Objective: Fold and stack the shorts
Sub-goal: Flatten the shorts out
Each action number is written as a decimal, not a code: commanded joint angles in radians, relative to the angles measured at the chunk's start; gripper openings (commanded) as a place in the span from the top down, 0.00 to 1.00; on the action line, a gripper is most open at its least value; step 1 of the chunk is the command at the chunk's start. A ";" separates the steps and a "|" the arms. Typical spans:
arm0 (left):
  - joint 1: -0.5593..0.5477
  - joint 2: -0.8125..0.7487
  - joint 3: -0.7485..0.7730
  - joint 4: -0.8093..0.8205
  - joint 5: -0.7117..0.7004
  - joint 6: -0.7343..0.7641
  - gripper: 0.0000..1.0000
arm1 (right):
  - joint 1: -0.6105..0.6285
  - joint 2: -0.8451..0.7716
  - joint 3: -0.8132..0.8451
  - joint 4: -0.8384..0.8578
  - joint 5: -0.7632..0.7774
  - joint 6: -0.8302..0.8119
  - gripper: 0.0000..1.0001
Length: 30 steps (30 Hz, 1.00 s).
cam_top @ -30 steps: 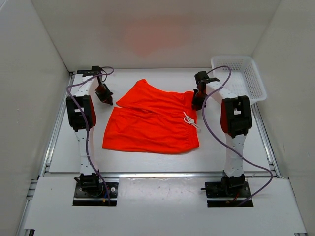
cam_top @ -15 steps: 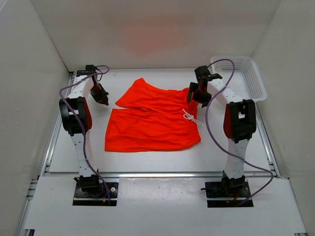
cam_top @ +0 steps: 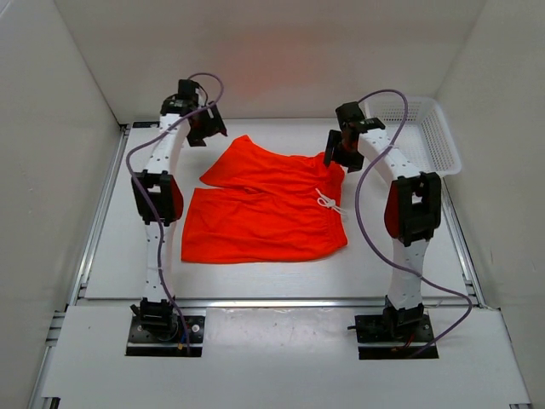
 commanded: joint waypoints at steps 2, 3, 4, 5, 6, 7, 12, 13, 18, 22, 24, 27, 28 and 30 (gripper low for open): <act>-0.035 0.046 0.017 0.019 -0.039 0.021 0.08 | -0.014 0.087 0.151 -0.031 0.002 -0.027 0.28; -0.035 0.058 0.017 0.028 -0.065 0.021 0.05 | -0.014 0.099 0.165 -0.040 -0.012 -0.027 0.28; -0.059 0.072 0.038 0.028 -0.114 0.033 0.05 | -0.024 0.121 0.176 -0.040 -0.012 -0.027 0.28; -0.059 0.101 0.054 0.028 -0.133 0.033 0.05 | -0.024 0.130 0.185 -0.040 -0.021 -0.027 0.28; -0.073 0.115 0.068 0.019 -0.154 0.042 0.05 | -0.034 0.139 0.201 -0.040 -0.033 -0.027 0.28; -0.073 0.127 0.087 0.009 -0.171 0.042 0.05 | -0.034 0.153 0.201 -0.040 -0.033 -0.027 0.28; -0.096 0.169 0.078 -0.017 -0.292 0.065 0.05 | -0.044 0.176 0.213 -0.040 -0.033 -0.015 0.30; -0.105 0.178 0.078 -0.018 -0.302 0.077 0.05 | -0.044 0.176 0.213 -0.040 -0.033 -0.015 0.30; -0.105 0.201 0.066 -0.042 -0.239 0.078 0.16 | -0.044 0.205 0.222 -0.040 -0.043 0.005 0.30; -0.105 0.221 0.055 -0.051 -0.178 0.097 0.78 | -0.044 0.228 0.222 -0.031 -0.069 0.005 0.30; -0.096 0.212 0.031 -0.051 -0.167 0.087 0.90 | -0.044 0.240 0.222 -0.031 -0.078 0.005 0.38; -0.044 0.111 -0.097 0.001 -0.177 0.036 0.90 | -0.044 0.263 0.222 -0.031 -0.078 0.005 0.82; -0.029 0.074 -0.150 0.025 -0.177 0.024 0.90 | -0.044 0.263 0.222 -0.031 -0.078 0.005 0.87; 0.016 0.013 -0.265 0.082 -0.168 -0.011 0.90 | -0.044 0.263 0.212 -0.031 -0.069 0.005 0.96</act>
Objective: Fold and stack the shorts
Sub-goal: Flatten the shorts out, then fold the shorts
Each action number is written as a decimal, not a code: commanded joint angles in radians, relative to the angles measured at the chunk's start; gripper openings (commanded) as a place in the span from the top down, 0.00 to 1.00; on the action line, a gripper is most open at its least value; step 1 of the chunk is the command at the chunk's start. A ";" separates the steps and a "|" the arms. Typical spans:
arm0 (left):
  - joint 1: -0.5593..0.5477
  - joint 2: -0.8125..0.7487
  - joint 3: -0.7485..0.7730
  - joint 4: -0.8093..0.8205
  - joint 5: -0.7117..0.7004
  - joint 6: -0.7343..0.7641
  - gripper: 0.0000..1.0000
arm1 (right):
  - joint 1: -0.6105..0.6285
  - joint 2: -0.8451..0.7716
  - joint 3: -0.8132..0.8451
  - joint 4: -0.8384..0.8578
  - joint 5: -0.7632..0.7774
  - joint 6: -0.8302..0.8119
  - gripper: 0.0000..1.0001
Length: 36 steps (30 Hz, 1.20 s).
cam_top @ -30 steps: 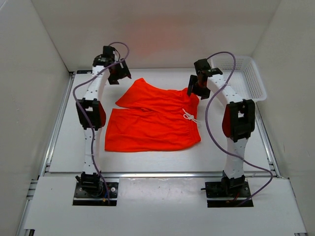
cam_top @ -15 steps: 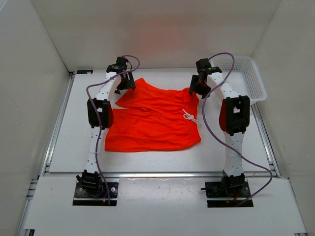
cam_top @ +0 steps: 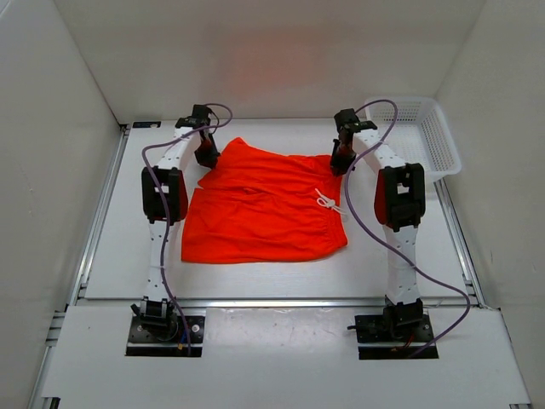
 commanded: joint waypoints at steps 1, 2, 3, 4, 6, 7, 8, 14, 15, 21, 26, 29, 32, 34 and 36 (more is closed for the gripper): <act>0.086 -0.135 -0.119 0.033 0.009 -0.051 0.90 | -0.009 0.002 0.029 -0.002 -0.005 -0.005 1.00; 0.095 -0.135 -0.119 0.033 0.018 -0.062 0.90 | -0.009 0.011 0.029 -0.002 -0.005 -0.005 1.00; 0.107 -0.144 -0.119 0.033 0.018 -0.062 0.90 | -0.009 0.011 0.029 -0.002 -0.005 -0.005 1.00; 0.107 -0.144 -0.119 0.033 0.030 -0.062 0.90 | -0.009 0.011 0.038 -0.002 -0.015 -0.005 1.00; 0.107 -0.153 -0.128 0.033 0.030 -0.062 0.90 | -0.009 0.020 0.048 -0.002 -0.025 0.004 1.00; 0.107 -0.153 -0.128 0.033 0.039 -0.062 0.90 | -0.009 0.020 0.048 -0.002 -0.035 0.004 1.00; 0.107 -0.153 -0.128 0.033 0.049 -0.062 0.90 | -0.009 0.020 0.062 -0.002 -0.035 0.004 1.00; 0.107 -0.179 -0.103 0.013 0.105 -0.062 0.49 | -0.009 -0.078 0.035 0.033 -0.078 -0.008 0.13; 0.107 -0.195 -0.103 -0.002 0.105 -0.062 0.47 | -0.009 -0.127 0.019 0.042 -0.078 0.002 0.10; 0.107 -0.458 -0.244 -0.036 -0.068 -0.062 0.00 | 0.025 -0.378 -0.189 0.125 -0.080 0.003 0.05; 0.107 -0.742 -0.705 -0.036 -0.102 -0.131 0.06 | 0.025 -0.720 -0.669 0.240 -0.083 0.056 0.05; 0.116 -0.944 -0.984 0.001 -0.054 -0.257 0.07 | 0.036 -0.888 -0.922 0.253 -0.126 0.097 0.05; 0.116 -1.122 -1.313 0.050 0.036 -0.386 0.07 | 0.054 -1.026 -1.115 0.253 -0.137 0.144 0.06; 0.126 -1.185 -1.487 0.059 0.093 -0.467 0.18 | 0.063 -1.096 -1.178 0.253 -0.149 0.165 0.06; 0.126 -1.239 -1.566 0.073 0.102 -0.514 0.21 | 0.063 -1.119 -1.240 0.262 -0.160 0.199 0.07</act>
